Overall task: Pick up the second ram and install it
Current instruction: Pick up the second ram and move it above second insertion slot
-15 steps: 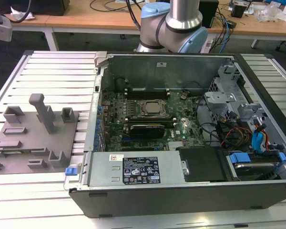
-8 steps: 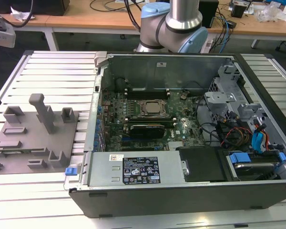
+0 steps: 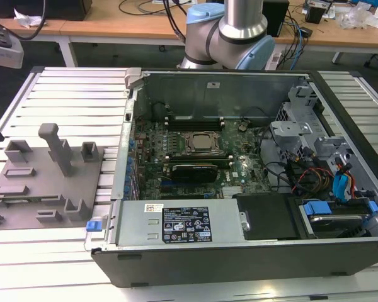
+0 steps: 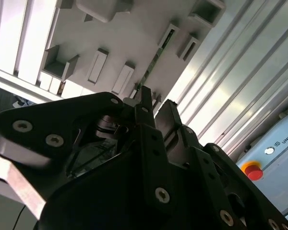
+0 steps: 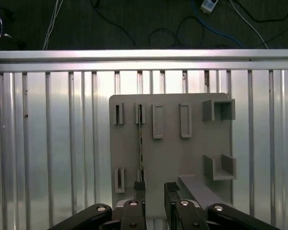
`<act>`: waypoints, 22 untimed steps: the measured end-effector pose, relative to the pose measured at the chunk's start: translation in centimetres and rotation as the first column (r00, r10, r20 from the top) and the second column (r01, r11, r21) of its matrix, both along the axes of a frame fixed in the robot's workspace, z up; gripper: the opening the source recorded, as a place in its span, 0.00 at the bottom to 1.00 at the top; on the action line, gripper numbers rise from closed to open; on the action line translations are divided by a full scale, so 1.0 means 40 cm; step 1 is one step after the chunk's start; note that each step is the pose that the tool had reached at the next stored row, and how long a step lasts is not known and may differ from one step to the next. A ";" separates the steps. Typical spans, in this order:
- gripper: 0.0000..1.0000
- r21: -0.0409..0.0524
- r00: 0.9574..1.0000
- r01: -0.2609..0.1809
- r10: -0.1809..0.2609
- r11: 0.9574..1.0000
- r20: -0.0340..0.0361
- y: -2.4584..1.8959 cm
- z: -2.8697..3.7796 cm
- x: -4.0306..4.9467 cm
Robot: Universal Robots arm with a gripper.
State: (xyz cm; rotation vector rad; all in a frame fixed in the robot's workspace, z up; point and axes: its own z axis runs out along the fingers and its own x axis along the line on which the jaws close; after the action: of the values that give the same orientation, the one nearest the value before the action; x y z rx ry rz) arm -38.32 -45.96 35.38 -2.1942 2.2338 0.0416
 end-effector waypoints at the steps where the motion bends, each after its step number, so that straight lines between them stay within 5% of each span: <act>1: 0.30 0.000 1.000 0.000 0.000 1.000 0.000 0.000 -0.003 0.000; 22: 0.30 0.000 1.000 0.000 0.000 1.000 0.000 0.000 -0.043 0.000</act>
State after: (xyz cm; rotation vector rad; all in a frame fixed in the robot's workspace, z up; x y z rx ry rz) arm -38.32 -45.96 33.65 -2.1942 2.2340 0.0417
